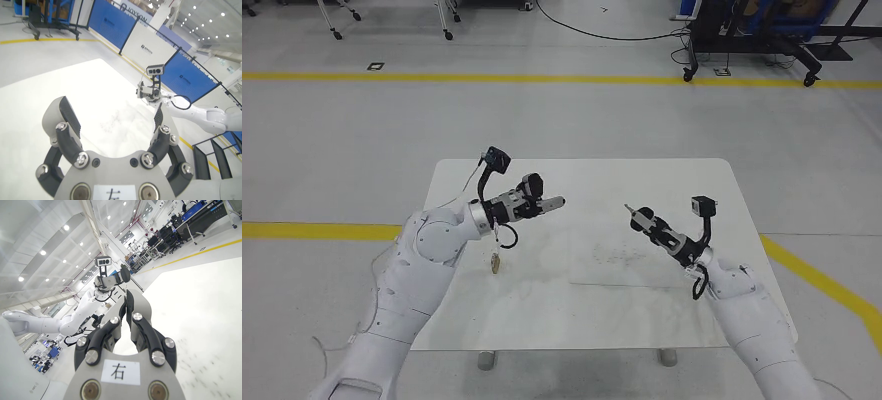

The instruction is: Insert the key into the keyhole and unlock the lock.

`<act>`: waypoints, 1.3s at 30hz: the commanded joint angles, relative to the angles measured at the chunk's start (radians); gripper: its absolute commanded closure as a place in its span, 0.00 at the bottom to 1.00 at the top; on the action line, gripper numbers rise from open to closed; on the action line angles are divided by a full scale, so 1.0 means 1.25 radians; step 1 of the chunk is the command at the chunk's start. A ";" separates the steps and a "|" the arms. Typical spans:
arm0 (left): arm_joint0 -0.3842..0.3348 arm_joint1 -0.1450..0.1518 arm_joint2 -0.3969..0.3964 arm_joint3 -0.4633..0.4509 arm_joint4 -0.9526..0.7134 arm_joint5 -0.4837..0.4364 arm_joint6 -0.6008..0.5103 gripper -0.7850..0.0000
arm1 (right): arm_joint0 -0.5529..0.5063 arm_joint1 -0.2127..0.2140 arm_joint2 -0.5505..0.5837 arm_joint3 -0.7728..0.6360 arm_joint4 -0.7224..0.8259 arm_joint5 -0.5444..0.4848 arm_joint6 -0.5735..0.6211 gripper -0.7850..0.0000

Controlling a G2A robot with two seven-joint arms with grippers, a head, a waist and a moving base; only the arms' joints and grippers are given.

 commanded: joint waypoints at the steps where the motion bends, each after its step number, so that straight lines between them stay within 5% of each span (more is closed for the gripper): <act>1: -0.004 0.000 0.001 0.018 -0.003 -0.002 -0.010 0.00 | 0.001 0.000 -0.001 0.001 0.000 0.000 0.001 1.00; 4: -0.001 0.001 -0.003 0.008 0.019 0.009 0.004 0.00 | 0.001 0.000 -0.001 0.001 0.000 0.000 0.001 1.00; 8: 0.030 0.022 -0.088 -0.014 0.135 0.052 0.057 0.00 | 0.001 0.000 -0.001 0.001 0.000 0.000 0.001 1.00; 10: 0.069 0.038 -0.128 -0.080 0.253 0.070 0.036 0.00 | 0.001 0.000 -0.001 0.001 0.000 0.000 0.001 1.00; 15: 0.214 0.075 -0.230 -0.284 0.448 0.140 -0.137 0.00 | 0.001 0.000 -0.001 0.001 0.000 0.000 0.001 1.00; 21: 0.313 0.089 -0.225 -0.445 0.620 0.265 -0.342 0.00 | 0.001 0.000 -0.001 0.001 0.000 0.000 0.001 1.00; 24: 0.308 0.087 -0.176 -0.439 0.653 0.289 -0.401 0.00 | 0.001 0.000 -0.001 0.001 0.000 0.000 0.001 1.00; 33: 0.166 0.065 -0.031 -0.267 0.630 0.325 -0.494 0.03 | 0.001 0.000 -0.001 0.001 0.000 0.000 0.001 1.00; 38: 0.133 0.061 -0.007 -0.226 0.615 0.329 -0.511 0.53 | 0.001 0.000 -0.001 0.001 0.000 0.000 0.001 1.00; 39: 0.130 0.061 -0.005 -0.224 0.615 0.331 -0.515 0.55 | 0.001 0.000 -0.001 0.001 0.000 0.000 0.001 1.00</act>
